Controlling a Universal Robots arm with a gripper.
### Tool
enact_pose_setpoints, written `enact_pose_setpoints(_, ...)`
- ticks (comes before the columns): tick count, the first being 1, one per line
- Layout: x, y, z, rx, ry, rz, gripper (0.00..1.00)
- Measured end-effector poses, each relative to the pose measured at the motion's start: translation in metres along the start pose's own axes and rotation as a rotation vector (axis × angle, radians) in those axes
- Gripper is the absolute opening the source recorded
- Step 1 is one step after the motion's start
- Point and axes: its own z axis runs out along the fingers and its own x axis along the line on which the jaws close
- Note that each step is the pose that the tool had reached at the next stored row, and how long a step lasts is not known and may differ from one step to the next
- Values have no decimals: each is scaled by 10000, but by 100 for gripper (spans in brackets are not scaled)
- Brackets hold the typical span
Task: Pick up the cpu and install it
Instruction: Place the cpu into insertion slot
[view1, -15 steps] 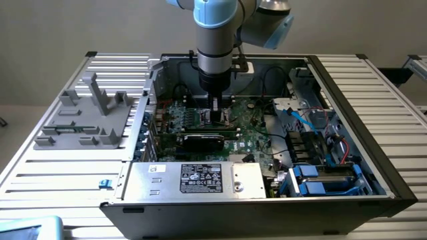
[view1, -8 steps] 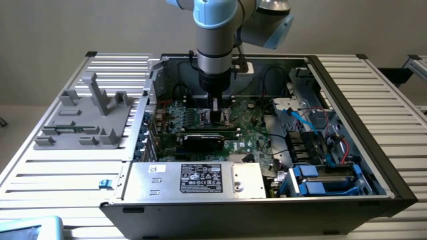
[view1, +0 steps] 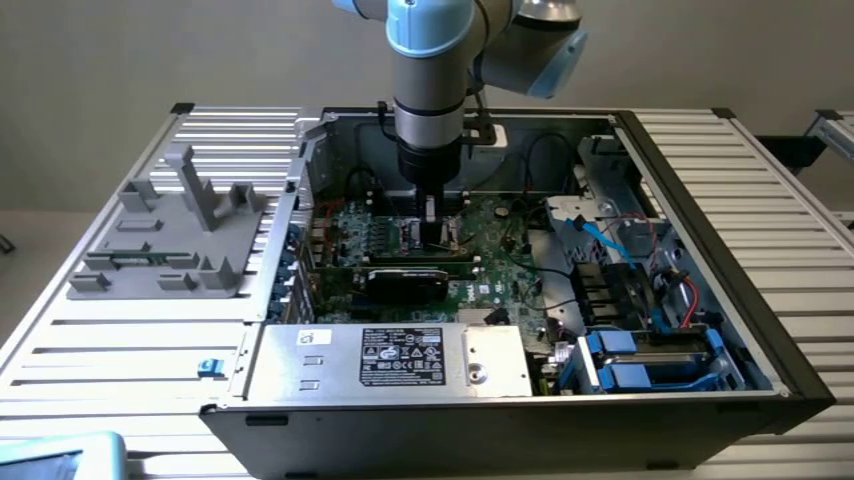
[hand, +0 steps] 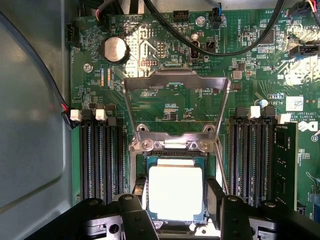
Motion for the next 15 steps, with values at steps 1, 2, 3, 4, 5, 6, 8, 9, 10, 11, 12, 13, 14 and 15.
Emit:
enact_pose_setpoints(1, 0, 0, 1, 1, -1, -1, 55)
enact_pose_setpoints(2, 0, 0, 2, 1, -1, 0, 55)
enact_pose_setpoints(3, 0, 0, 3, 1, -1, 0, 55)
enact_pose_setpoints(4, 0, 0, 5, 0, 0, 0, 55)
enact_pose_setpoints(5, 0, 0, 6, 0, -1, 0, 55)
enact_pose_setpoints(6, 0, 0, 6, 0, 0, 0, 55)
enact_pose_setpoints(8, 0, 1, 6, 0, 0, -2, 55)
enact_pose_setpoints(9, 0, 1, 6, 0, 0, -6, 55)
enact_pose_setpoints(10, 0, 0, 6, 1, 1, -13, 55)
enact_pose_setpoints(11, 0, 1, 6, 1, 1, -19, 55)
enact_pose_setpoints(12, 0, 1, 6, 1, 1, -26, 55)
enact_pose_setpoints(13, 0, 0, 6, 2, 1, -32, 55)
enact_pose_setpoints(14, 0, 1, 6, 2, 1, -36, 55)
enact_pose_setpoints(15, 0, 0, 6, 3, 2, -46, 55)
